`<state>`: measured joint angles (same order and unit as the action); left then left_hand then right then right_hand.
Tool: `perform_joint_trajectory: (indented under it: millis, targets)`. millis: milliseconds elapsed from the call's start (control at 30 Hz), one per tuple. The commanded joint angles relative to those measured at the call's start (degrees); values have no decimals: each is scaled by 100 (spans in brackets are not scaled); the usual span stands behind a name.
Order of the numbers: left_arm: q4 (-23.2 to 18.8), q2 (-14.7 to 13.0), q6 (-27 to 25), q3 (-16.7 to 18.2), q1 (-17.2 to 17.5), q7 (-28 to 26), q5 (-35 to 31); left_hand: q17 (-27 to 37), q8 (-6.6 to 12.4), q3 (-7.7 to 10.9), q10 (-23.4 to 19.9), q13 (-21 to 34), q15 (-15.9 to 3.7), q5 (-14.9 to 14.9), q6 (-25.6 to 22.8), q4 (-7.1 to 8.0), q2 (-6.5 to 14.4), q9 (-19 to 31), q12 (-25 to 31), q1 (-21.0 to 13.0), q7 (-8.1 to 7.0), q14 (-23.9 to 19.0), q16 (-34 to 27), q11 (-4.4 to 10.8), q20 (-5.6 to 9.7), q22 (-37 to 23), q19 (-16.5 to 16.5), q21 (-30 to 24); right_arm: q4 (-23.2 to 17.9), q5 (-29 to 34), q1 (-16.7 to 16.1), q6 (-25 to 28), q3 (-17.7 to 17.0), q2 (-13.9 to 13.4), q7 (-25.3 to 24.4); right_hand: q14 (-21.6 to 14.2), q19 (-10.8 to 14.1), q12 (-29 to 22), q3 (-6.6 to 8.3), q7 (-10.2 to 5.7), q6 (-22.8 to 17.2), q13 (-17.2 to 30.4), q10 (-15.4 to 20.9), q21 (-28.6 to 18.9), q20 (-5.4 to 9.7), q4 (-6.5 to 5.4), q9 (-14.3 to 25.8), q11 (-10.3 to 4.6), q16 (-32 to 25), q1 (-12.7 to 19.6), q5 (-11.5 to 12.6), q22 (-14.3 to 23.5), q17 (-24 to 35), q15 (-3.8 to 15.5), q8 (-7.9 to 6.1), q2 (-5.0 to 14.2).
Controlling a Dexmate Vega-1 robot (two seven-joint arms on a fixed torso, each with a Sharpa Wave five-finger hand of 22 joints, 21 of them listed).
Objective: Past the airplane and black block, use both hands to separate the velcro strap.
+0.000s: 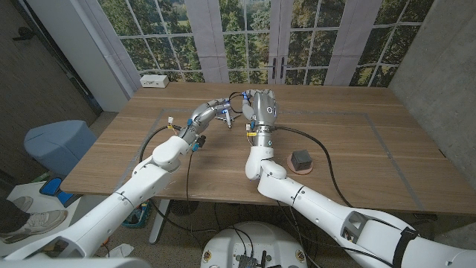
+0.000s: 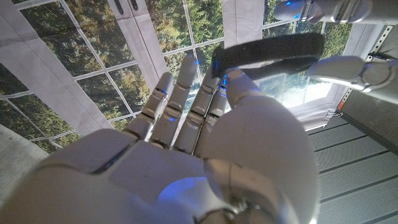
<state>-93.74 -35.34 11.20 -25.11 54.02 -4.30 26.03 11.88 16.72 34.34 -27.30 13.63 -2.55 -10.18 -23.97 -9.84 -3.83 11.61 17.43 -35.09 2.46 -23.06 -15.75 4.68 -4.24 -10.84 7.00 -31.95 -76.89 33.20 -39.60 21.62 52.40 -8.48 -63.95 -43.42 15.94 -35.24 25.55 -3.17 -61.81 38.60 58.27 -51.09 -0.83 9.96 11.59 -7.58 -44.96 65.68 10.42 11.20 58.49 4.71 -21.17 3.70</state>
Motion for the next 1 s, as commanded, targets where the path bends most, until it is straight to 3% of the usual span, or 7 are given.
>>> perform_joint_trajectory:
  millis: [33, 300, 400, 533, 633, 733, 1000]
  targets:
    - [-219, 130, -354, -42, 29, -309, 42, 109, 87, -93, -193, 113, -205, -46, -23, 5, 100, 44, 113, -106, 7, -270, -192, -5, 10, -59, 258, -96, 50, 14, 106, -128, 135, 5, 11, -67, 25, -8, 59, 10, -65, 13, 87, -34, -32, -12, 6, -16, -53, 43, 46, 13, 56, 746, 19, -2]
    - [-272, 331, -399, -18, 95, -632, 96, 424, 401, -191, -840, 444, -369, -171, -480, -44, 587, 87, 458, -687, 87, -802, -708, 129, -33, -168, 843, -442, 114, 39, 135, -261, 206, -24, 28, -71, 15, -6, 75, 9, -79, 10, 113, -57, -32, -12, 2, -18, -71, 47, 55, 16, 126, 743, 38, -16]
    - [-258, 414, -343, 8, 124, -747, 112, 612, 625, -235, -1311, 618, -437, -239, -1011, -49, 937, 101, 674, -982, 101, -1059, -1014, 240, 2, -331, 1188, -789, 100, 5, 126, -313, 174, -31, 11, -69, 10, -2, 81, 13, -69, 21, 97, -66, -32, -16, 1, -6, -72, 42, 58, 16, 150, 737, 51, -20]
    - [-306, 508, -393, 40, 174, -997, 94, 807, 989, -209, -2163, 782, -602, -249, -1830, -42, 1297, 178, 1022, -1156, 78, -1625, -1391, 208, 135, -585, 1634, -1322, 70, -17, 76, -393, 64, -8, -5, -66, 6, 1, 93, 2, -66, 29, 94, -79, -35, -28, 1, -20, -71, 30, 64, 18, 178, 734, 65, -11]
    - [-311, 599, -363, 53, 208, -1189, 44, 1031, 1257, -166, -2701, 946, -717, -261, -2243, -104, 1336, 308, 1263, -1432, -9, -2079, -1721, 323, 250, -837, 1881, -1789, 46, -28, 41, -468, -6, -1, -5, -73, 6, 4, 102, 5, -61, 42, 81, -89, -40, -34, 1, -38, -73, 22, 69, 18, 199, 732, 76, -8]
    - [-323, 648, -352, 53, 227, -1324, -24, 1263, 1450, -166, -3029, 1131, -789, -261, -2465, -93, 1360, 430, 1498, -1630, -76, -2244, -1916, 296, 300, -995, 1941, -2080, 7, -86, 19, -514, -58, -1, -5, -78, 7, 7, 106, -5, -51, 58, 63, -101, -50, -44, 1, -63, -74, 3, 73, 19, 220, 724, 88, -8]
    - [-272, 770, -145, 59, 268, -1507, -168, 1618, 1706, -272, -3333, 1473, -798, -253, -2606, -20, 1344, 671, 1885, -1722, -105, -2407, -2132, 227, 368, -1119, 1966, -2428, 2, -185, -68, -627, -353, 109, -5, -103, 19, 13, 130, -3, 9, 66, 63, -128, -67, -46, 4, -50, -77, -10, 88, 19, 262, 726, 129, -6]
